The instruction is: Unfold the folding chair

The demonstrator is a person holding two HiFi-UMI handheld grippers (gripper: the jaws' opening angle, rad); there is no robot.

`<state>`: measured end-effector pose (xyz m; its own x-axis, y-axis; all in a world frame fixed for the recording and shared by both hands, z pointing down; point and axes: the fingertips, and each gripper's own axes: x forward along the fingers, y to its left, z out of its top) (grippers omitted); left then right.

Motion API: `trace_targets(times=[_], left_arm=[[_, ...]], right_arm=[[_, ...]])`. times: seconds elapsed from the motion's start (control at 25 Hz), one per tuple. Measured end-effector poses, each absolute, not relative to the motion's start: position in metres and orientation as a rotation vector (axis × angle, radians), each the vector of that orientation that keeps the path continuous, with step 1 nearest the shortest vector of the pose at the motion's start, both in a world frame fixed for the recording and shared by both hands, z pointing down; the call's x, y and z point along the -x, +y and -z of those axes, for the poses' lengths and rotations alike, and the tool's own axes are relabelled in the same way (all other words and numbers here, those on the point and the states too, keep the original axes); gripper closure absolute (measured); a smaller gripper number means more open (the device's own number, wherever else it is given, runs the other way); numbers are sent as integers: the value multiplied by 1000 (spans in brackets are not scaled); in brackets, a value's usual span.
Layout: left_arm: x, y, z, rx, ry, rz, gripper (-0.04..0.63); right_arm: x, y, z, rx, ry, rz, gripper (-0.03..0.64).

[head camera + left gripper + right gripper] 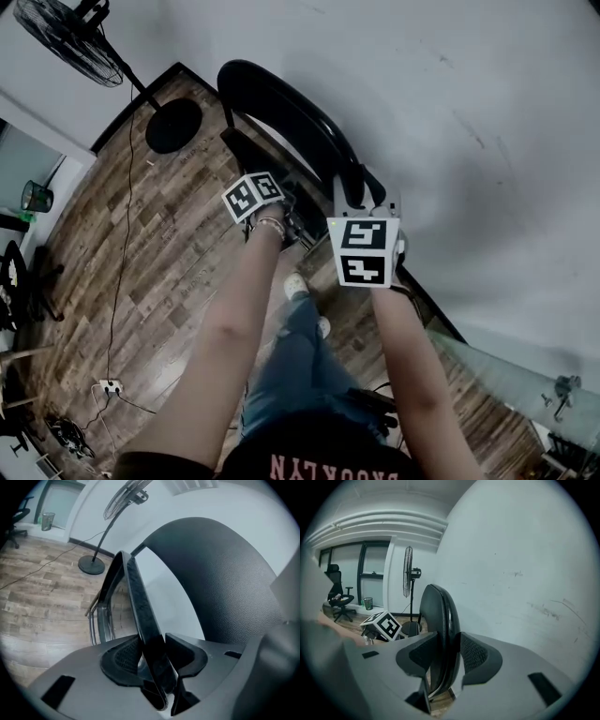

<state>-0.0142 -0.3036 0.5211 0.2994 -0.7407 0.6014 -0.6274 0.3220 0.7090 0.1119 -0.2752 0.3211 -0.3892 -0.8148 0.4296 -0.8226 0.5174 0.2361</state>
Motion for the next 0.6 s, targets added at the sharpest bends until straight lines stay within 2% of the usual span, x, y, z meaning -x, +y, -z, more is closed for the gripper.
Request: trace_targets(times=[0.6], left_arm=[[24,-293,-524,-1427,-1351,111,439]], right_arm=[[-107,-270,-324,-1393,-2238,-32,466]])
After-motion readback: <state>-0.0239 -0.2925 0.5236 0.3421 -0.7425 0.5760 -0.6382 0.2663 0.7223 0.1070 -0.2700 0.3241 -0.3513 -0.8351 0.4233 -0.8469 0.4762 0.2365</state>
